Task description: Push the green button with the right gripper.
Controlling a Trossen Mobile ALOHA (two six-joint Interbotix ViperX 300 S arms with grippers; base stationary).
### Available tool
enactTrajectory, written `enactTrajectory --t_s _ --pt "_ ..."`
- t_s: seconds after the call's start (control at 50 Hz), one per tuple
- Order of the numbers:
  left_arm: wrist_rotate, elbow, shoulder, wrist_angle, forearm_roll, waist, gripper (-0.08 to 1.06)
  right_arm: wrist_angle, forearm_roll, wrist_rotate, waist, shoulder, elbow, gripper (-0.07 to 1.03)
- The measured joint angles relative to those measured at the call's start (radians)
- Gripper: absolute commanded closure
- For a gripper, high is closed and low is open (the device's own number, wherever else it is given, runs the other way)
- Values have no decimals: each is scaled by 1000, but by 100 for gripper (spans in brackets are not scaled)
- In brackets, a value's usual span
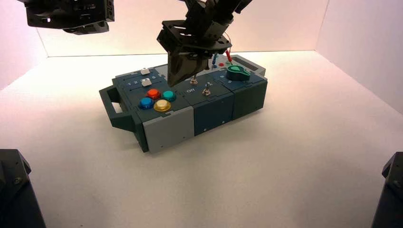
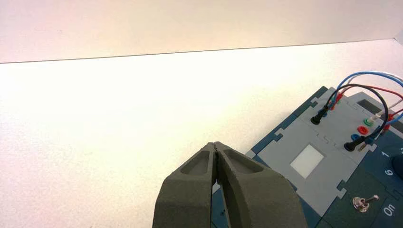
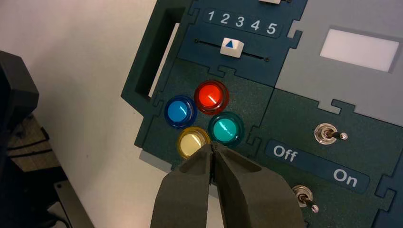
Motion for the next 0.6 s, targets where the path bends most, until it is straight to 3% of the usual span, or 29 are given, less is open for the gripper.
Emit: enactTrajectory --t_s 0.6 --pt "2 0 0 2 0 -2 101 -2 2 -3 0 71 -38 98"
